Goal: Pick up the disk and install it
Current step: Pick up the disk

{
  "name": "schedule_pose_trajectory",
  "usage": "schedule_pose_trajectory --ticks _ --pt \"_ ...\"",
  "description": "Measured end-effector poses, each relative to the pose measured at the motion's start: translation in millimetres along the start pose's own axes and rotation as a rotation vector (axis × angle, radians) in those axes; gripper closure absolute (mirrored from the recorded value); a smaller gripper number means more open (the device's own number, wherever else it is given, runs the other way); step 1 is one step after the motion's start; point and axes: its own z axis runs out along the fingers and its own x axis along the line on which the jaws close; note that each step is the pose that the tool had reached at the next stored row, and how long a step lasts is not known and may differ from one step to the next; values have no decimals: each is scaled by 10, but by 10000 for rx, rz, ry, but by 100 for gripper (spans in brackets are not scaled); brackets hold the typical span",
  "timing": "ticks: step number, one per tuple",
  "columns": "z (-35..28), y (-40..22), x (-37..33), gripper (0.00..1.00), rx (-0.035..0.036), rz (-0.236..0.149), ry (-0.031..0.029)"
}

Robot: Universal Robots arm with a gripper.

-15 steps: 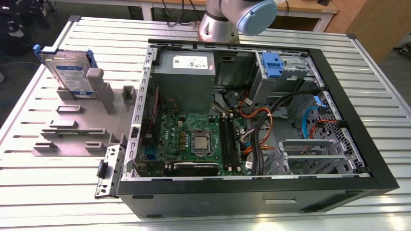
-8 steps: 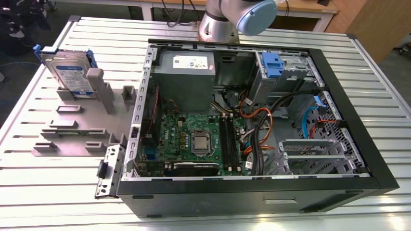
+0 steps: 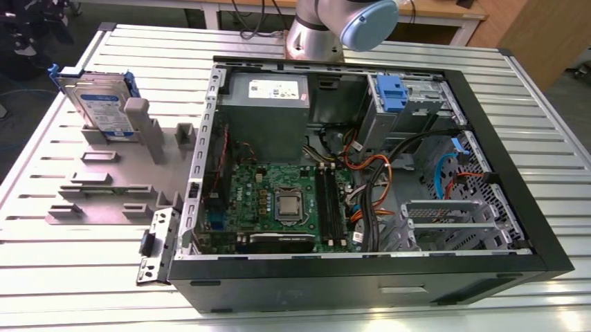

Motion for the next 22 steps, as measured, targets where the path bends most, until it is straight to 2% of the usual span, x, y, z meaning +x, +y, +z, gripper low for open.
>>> schedule_pose_trajectory --ticks 9,22 --pt "116 11 5 41 -4 -13 -5" --pt "132 13 5 41 -6 -47 -5"
